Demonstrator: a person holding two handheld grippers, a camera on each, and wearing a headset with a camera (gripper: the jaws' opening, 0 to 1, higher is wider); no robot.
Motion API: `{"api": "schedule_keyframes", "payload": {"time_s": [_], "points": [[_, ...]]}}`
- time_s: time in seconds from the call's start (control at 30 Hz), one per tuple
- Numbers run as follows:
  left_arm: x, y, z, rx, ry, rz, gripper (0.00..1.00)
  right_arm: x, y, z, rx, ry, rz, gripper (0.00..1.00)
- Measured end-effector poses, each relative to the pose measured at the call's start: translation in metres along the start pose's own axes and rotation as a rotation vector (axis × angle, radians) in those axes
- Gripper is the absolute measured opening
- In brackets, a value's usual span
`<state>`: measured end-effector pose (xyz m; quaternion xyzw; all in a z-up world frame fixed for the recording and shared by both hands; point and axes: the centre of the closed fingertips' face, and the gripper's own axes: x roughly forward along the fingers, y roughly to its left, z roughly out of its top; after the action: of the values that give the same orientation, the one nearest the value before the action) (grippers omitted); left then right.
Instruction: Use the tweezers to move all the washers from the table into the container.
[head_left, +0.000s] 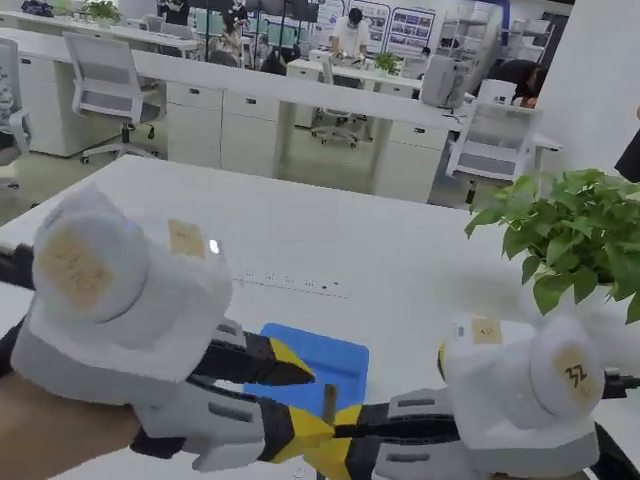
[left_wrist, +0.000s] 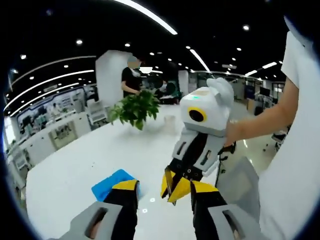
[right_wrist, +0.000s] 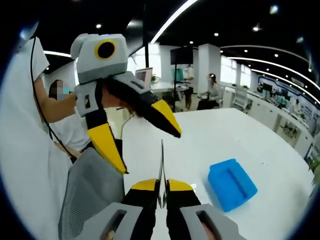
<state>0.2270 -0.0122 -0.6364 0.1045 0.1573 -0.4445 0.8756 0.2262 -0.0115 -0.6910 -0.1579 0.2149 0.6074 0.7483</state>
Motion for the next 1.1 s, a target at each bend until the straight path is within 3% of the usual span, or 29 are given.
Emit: {"api": "schedule_keyframes", "payload": {"time_s": [0.1,0.13,0.27,0.4,0.47,0.57,0.67,0.77,1.0,1.1], "points": [[-0.013,0.011,-0.011,-0.092,-0.058,0.136,0.62,0.004,-0.013,0.001,0.014,-0.031,-0.040,0.02],[-0.019,0.016,-0.019,-0.116,-0.070,0.194,0.67,0.006,-0.021,0.003,0.027,-0.054,-0.065,0.02],[-0.038,0.033,-0.060,-0.190,-0.019,0.380,0.83,0.019,-0.036,0.002,0.023,-0.073,-0.094,0.02],[-0.053,0.037,-0.078,-0.315,-0.056,0.478,0.87,0.029,-0.050,0.009,0.032,-0.116,-0.119,0.02],[-0.059,0.040,-0.082,-0.318,-0.088,0.529,0.90,0.035,-0.059,0.011,0.044,-0.136,-0.135,0.02],[-0.062,0.046,-0.093,-0.279,-0.082,0.603,0.94,0.044,-0.071,0.015,0.079,-0.172,-0.147,0.02],[-0.058,0.053,-0.109,-0.216,-0.046,0.647,0.95,0.055,-0.079,0.019,0.112,-0.222,-0.147,0.02],[-0.051,0.057,-0.128,-0.196,0.025,0.666,0.98,0.069,-0.081,0.013,0.122,-0.203,-0.134,0.02],[-0.041,0.057,-0.137,-0.175,0.050,0.669,0.94,0.090,-0.089,0.002,0.135,-0.217,-0.152,0.02],[-0.042,0.055,-0.143,-0.204,0.057,0.649,0.94,0.097,-0.093,-0.002,0.158,-0.228,-0.150,0.02]]}}
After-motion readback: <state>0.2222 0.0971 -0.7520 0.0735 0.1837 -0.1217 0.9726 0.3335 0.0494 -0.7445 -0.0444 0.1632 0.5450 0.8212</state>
